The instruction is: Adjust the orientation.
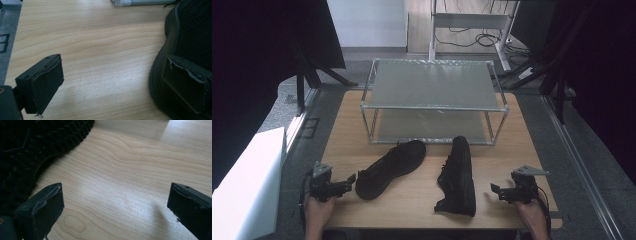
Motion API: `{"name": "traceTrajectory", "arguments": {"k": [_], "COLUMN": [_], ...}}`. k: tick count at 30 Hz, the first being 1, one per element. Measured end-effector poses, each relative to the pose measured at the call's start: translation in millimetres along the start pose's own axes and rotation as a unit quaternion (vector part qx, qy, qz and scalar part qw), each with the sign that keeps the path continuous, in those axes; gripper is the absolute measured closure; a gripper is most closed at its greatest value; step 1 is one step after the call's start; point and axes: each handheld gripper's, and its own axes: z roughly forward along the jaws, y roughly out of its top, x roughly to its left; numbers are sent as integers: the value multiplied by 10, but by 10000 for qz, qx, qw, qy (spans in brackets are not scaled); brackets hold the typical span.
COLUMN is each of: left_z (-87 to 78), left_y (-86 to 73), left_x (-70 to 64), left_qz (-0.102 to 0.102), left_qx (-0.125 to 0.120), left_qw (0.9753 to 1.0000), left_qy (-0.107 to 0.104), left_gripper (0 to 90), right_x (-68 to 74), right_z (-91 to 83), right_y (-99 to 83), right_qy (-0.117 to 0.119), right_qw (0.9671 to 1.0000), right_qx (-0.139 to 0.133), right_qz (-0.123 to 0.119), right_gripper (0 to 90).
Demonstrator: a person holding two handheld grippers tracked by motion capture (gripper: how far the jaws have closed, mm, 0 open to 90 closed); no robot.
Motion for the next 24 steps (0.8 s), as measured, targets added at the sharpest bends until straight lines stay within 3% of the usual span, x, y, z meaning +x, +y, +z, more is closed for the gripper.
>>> {"name": "traceTrajectory", "arguments": {"k": [15,24], "left_z": [3,-6], "left_y": [26,55], "left_x": [1,-18], "left_qz": [-194,-157], "left_qx": [382,492], "left_qw": [9991,9986], "left_qy": [53,77], "left_gripper": [0,0], "right_x": [36,47], "right_z": [4,14], "right_y": [10,9], "right_qy": [113,88], "right_qw": [9999,10000], "right_qx": [-48,-5], "right_qz": [-16,-41], "right_gripper": [4,7]}}
